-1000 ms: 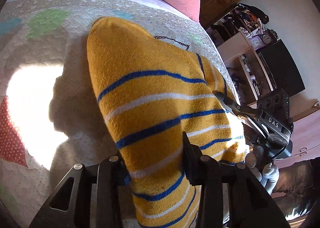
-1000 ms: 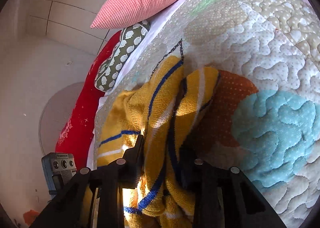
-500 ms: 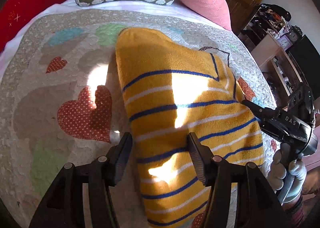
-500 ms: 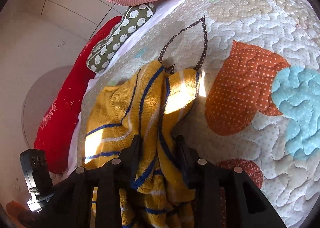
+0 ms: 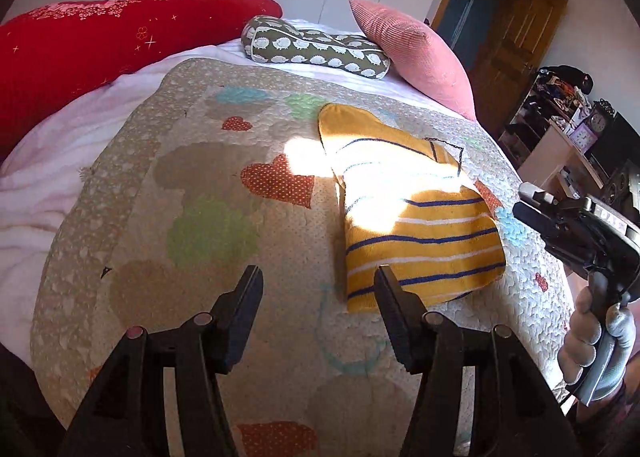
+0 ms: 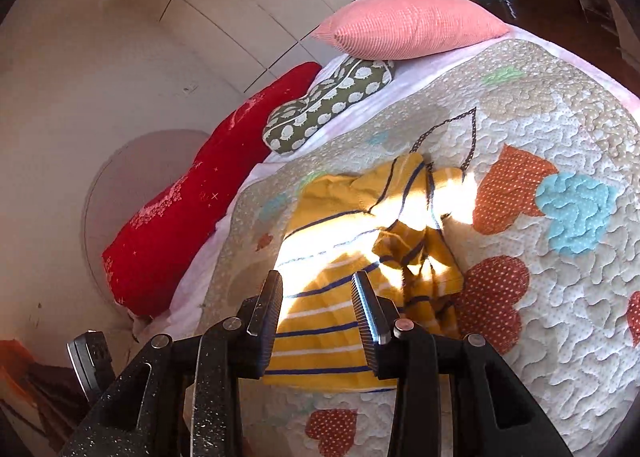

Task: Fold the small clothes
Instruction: 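Open the right tool and withdraw both tools from the folded sweater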

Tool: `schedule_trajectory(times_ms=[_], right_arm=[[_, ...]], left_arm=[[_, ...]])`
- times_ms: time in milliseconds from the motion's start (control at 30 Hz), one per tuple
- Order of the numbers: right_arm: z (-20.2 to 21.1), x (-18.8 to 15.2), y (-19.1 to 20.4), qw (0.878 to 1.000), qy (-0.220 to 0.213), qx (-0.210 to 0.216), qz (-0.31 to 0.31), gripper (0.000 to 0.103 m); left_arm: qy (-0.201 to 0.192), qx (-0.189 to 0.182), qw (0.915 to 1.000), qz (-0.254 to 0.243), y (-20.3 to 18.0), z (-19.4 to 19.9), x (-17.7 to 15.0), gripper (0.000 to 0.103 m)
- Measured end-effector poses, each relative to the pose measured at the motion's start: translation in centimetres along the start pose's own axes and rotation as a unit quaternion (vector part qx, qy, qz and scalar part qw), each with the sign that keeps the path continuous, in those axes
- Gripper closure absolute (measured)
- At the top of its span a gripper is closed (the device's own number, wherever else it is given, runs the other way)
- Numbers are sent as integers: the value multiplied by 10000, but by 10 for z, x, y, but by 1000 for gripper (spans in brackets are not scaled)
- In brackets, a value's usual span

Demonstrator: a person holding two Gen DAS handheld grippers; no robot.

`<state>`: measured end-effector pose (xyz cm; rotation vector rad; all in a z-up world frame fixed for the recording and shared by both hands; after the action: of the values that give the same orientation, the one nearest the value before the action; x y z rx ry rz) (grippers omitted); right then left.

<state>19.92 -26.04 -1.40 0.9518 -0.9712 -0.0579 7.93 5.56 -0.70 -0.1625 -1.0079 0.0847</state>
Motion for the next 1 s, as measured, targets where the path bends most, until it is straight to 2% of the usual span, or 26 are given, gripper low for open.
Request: schedule_trajectory(times_ms=[67, 100, 167, 200, 233, 267, 300, 333, 367, 433, 533, 633, 767, 833, 900, 1000], right_arm=[[-16, -14, -11, 9998, 145, -79, -88, 64], [-25, -19, -21, 9994, 194, -284, -90, 63], [-44, -34, -61, 9927, 462, -1065, -335, 61], [-48, -42, -78, 9902, 503, -1125, -651, 65], [-43, -44, -88, 9903, 299, -960, -960, 70], [-36, -44, -89, 9900, 186, -878, -1092, 70], [-29, -44, -83, 9902, 194, -949, -1003, 70], [-19, -46, -73, 9912, 175, -1054, -775, 69], [-8, -49, -60, 9926, 115, -1099, -505, 63], [13, -58, -36, 9943, 31, -1062, -42, 57], [46, -72, -16, 9923, -154, -1174, 376, 55], [79, -76, -7, 9897, -499, -1292, 369, 55], [117, -74, 7, 9854, -936, -1360, 413, 48], [128, -74, 13, 9802, -1120, -1522, 584, 46], [135, -77, 16, 9758, -1230, -1682, 666, 42], [135, -89, 16, 9747, -1166, -1782, 677, 40]], left_arm=[[-87, 26, 10000, -15, 2, 13, -4, 46], [-134, 44, 9999, -49, 1, 20, -6, 46], [-272, 98, 9995, -162, 0, 31, -7, 45], [-356, 136, 9990, -239, -1, 37, -7, 44], [-469, 199, 9981, -337, -2, 43, -7, 43], [-602, 270, 9968, -455, -4, 48, -6, 39], [-753, 330, 9950, -570, -5, 54, -5, 35], [-936, 371, 9927, -671, -6, 60, -5, 27], [-1156, 408, 9895, -763, -7, 67, -5, 19], [-1618, 636, 9801, -954, -11, 82, -4, 11], [-2118, 875, 9656, -1226, -19, 103, -1, 6], [-2487, 1102, 9520, -1404, -32, 120, 4, 0], [-2714, 1402, 9396, -1545, -48, 134, 3, 0], [-2723, 1428, 9382, -1588, -54, 136, 0, 0], [-2616, 1335, 9421, -1616, -59, 132, -2, 0], [-2438, 1180, 9485, -1645, -63, 127, -7, 0]])
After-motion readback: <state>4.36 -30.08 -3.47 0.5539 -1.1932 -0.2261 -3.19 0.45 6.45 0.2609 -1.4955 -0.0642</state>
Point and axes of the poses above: each gripper's, at about its wrist camera, not at the fingertips, and z roughly against the way its jaws point, y to its left, x to its top, the point moved 3 cm from there along -z, roughly the way its jaws point, and after that the axes turned 14 degrees about -y, right-handed, at the moved point
